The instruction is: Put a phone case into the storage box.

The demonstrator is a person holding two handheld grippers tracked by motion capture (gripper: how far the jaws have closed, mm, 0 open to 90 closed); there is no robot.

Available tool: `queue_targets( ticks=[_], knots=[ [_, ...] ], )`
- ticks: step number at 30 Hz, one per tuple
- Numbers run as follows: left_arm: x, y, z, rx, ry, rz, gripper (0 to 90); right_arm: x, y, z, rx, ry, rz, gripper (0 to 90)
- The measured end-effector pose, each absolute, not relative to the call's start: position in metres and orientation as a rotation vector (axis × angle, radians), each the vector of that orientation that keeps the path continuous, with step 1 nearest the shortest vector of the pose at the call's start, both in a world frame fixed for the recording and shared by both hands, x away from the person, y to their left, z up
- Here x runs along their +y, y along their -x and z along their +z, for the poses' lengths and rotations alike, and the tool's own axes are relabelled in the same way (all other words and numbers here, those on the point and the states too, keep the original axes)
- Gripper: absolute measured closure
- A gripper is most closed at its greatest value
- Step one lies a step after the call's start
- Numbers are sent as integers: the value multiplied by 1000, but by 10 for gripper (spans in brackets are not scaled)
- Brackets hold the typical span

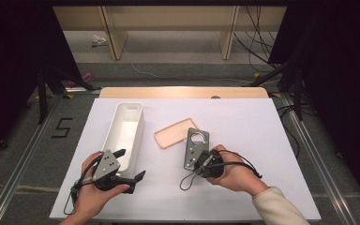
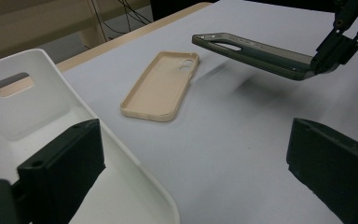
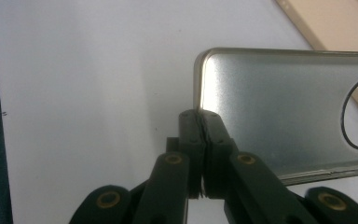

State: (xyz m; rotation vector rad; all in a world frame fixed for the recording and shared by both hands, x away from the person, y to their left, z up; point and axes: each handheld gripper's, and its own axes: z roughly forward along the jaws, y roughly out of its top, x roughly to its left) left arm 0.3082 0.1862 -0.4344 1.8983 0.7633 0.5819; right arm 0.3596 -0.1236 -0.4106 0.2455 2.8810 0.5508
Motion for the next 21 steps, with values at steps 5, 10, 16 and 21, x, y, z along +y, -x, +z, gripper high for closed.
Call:
queue_targets(
  ticks=[5, 10, 16, 21],
  knots=[
    [184, -309, -434, 766, -1898, 572, 54, -132, -357, -414, 2863, -246, 619, 888],
    [177, -310, -428, 754, -1901, 540, 93, -135, -355, -417, 2861, -240, 648, 888],
    [155, -317, -412, 719, -1944, 508, 123, -134, -351, -417, 2850, -236, 670, 889],
    [137, -340, -399, 749, -1961, 469, 146, -131, -347, -415, 2841, -214, 687, 890]
  ],
)
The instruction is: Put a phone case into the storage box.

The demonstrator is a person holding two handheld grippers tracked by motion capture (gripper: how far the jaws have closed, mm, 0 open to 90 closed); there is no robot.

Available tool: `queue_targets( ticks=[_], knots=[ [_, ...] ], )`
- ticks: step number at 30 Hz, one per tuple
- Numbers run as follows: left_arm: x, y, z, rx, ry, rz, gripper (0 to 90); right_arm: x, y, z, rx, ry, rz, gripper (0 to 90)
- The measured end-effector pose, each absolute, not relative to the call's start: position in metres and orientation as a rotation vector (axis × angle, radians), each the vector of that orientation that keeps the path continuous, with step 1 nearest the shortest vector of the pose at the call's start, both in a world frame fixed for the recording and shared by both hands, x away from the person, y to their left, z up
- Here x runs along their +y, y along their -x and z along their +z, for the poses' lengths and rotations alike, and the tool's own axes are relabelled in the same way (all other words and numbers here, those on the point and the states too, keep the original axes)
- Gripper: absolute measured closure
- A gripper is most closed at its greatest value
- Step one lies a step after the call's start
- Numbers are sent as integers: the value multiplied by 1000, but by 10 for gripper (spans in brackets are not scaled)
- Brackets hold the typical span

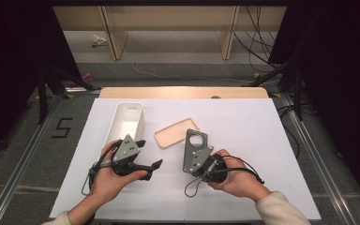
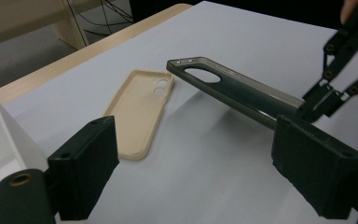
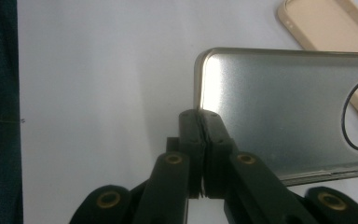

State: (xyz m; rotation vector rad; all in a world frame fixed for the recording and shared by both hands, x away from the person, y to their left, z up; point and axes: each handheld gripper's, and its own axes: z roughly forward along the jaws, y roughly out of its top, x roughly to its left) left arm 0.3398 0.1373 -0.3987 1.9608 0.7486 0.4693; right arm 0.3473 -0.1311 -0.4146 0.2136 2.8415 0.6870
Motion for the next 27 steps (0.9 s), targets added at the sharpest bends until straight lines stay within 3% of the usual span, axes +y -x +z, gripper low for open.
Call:
queue_targets(
  ticks=[9, 14, 27],
  knots=[
    [107, -386, -395, 813, -1977, 377, 180, -130, -341, -410, 2832, -203, 709, 890],
    [87, -406, -395, 844, -1984, 320, 288, -130, -338, -410, 2823, -195, 711, 890],
    [57, -447, -407, 993, -2046, 176, 464, -127, -336, -407, 2806, -170, 725, 890]
  ],
)
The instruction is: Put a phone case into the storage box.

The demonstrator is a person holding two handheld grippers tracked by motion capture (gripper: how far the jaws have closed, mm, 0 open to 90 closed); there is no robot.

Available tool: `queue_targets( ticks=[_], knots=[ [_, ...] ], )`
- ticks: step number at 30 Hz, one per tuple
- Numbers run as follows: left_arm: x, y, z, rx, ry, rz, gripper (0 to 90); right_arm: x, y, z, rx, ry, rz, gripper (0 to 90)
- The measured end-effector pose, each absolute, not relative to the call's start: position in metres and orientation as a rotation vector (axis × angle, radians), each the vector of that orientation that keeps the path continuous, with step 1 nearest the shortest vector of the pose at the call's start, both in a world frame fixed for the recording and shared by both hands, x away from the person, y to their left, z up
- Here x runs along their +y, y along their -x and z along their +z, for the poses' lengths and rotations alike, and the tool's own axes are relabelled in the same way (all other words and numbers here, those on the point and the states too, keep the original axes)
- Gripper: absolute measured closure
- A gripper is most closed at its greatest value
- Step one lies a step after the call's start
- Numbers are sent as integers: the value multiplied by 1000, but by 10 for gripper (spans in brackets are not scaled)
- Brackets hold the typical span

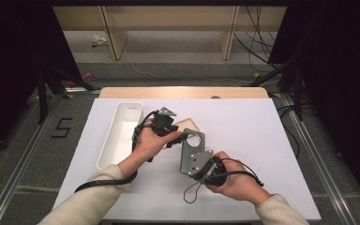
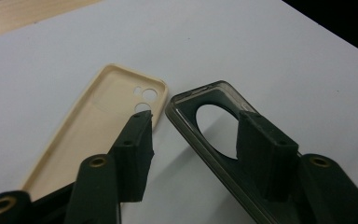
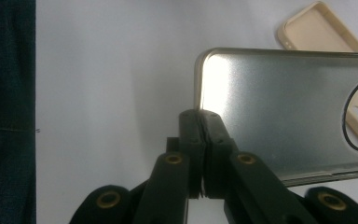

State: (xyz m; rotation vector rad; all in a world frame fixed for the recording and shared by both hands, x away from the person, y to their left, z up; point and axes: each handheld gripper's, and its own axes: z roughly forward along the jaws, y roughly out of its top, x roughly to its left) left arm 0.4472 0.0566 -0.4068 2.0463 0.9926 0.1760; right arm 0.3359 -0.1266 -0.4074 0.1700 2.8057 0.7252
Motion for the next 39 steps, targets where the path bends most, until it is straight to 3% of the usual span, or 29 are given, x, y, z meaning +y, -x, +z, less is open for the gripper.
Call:
queue_targets(
  ticks=[12, 18, 26, 29, 35, 39],
  knots=[
    [54, -453, -417, 1120, -2018, 9, 609, -125, -334, -406, 2798, -166, 721, 889],
    [56, -454, -418, 1150, -1988, -15, 674, -124, -334, -407, 2798, -144, 716, 890],
    [56, -449, -411, 1140, -1957, 0, 825, -122, -333, -409, 2809, -136, 704, 891],
    [57, -450, -411, 1152, -1961, 12, 812, -121, -332, -407, 2801, -135, 707, 891],
    [57, -452, -415, 1185, -1957, -15, 679, -122, -333, -406, 2787, -134, 714, 891],
    [56, -453, -417, 1184, -1963, -19, 682, -122, -333, -406, 2788, -133, 712, 891]
  ],
)
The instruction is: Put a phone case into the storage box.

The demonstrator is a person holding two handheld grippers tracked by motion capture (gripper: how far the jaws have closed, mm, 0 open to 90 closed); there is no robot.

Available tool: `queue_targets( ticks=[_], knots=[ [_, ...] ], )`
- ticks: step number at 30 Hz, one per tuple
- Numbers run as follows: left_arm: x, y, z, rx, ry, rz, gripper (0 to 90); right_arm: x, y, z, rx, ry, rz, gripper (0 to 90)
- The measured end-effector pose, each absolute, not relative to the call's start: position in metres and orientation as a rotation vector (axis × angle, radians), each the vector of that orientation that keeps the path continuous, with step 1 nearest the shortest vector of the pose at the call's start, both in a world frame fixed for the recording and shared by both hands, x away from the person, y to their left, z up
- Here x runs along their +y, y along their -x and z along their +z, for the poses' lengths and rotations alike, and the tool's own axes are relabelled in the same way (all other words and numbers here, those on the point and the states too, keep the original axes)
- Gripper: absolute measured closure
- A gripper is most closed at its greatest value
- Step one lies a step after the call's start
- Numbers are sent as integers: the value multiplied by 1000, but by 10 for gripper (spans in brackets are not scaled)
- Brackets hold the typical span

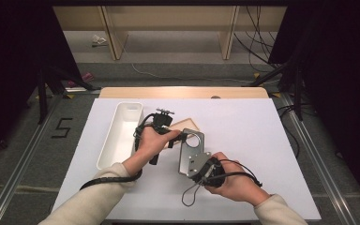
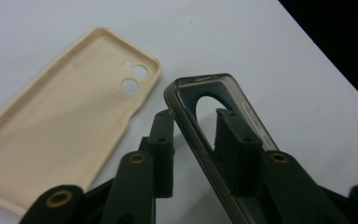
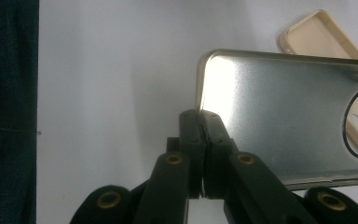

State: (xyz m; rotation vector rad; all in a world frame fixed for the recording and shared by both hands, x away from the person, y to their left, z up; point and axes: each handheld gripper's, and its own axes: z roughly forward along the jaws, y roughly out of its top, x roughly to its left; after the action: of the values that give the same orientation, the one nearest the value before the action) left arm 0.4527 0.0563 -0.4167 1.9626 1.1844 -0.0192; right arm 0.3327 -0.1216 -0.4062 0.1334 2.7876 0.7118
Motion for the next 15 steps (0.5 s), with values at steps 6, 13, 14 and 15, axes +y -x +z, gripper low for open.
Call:
queue_targets(
  ticks=[6, 13, 14, 15],
  knots=[
    [56, -454, -419, 1205, -1959, -37, 692, -120, -331, -406, 2795, -127, 714, 891],
    [56, -454, -421, 1219, -1944, -62, 650, -122, -333, -405, 2779, -129, 720, 891],
    [56, -454, -421, 1221, -1943, -65, 650, -122, -332, -405, 2778, -131, 722, 891],
    [56, -454, -422, 1220, -1945, -71, 650, -122, -332, -405, 2779, -132, 724, 891]
  ],
)
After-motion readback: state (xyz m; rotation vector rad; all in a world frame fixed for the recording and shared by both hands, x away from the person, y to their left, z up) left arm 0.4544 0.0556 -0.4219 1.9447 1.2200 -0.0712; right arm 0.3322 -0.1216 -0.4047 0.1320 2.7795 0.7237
